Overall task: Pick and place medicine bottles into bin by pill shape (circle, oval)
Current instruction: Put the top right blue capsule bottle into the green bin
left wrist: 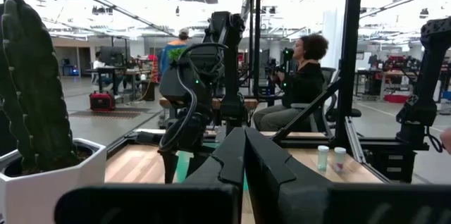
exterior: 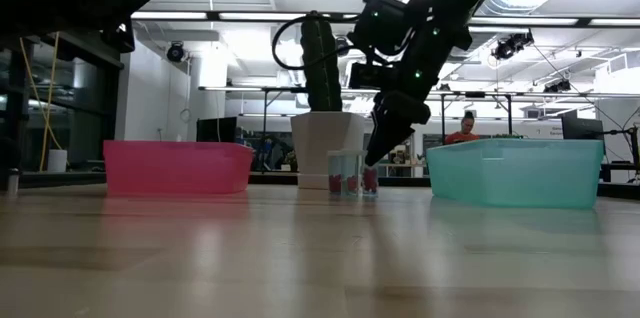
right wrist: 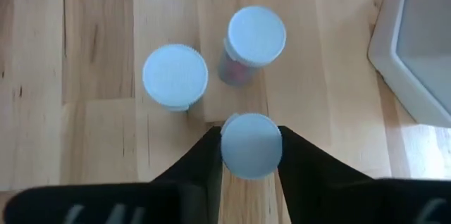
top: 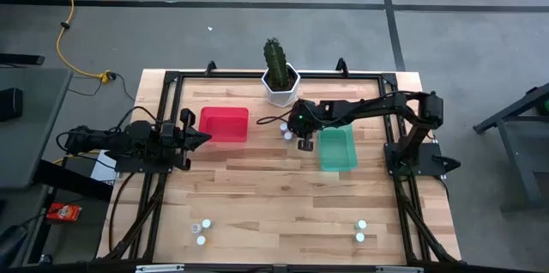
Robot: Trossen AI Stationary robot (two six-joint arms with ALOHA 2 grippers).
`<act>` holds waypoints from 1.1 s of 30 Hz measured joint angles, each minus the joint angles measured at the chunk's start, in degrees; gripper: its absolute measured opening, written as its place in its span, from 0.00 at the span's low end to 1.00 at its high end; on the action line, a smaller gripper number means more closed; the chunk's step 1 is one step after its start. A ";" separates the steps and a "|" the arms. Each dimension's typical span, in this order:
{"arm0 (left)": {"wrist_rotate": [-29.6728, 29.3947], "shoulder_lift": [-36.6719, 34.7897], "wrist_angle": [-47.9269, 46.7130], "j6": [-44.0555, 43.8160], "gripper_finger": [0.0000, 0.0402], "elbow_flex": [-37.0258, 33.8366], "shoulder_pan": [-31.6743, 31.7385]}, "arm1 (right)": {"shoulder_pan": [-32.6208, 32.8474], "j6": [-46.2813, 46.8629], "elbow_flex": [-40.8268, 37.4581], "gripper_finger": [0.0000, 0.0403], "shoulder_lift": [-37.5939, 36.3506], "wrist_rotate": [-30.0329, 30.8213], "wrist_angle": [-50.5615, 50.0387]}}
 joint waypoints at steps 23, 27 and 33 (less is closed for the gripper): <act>-0.33 0.00 -0.13 -0.15 0.00 0.00 -0.01 | 9.61 23.66 -1.97 0.22 -28.65 14.99 -32.50; -0.33 0.00 -0.11 -0.16 0.00 0.00 0.00 | 9.91 25.15 -9.74 0.22 -28.61 14.29 -25.53; -0.33 0.00 -0.19 -0.09 0.00 0.00 0.00 | 7.68 23.93 -21.86 0.22 -28.59 13.81 -8.82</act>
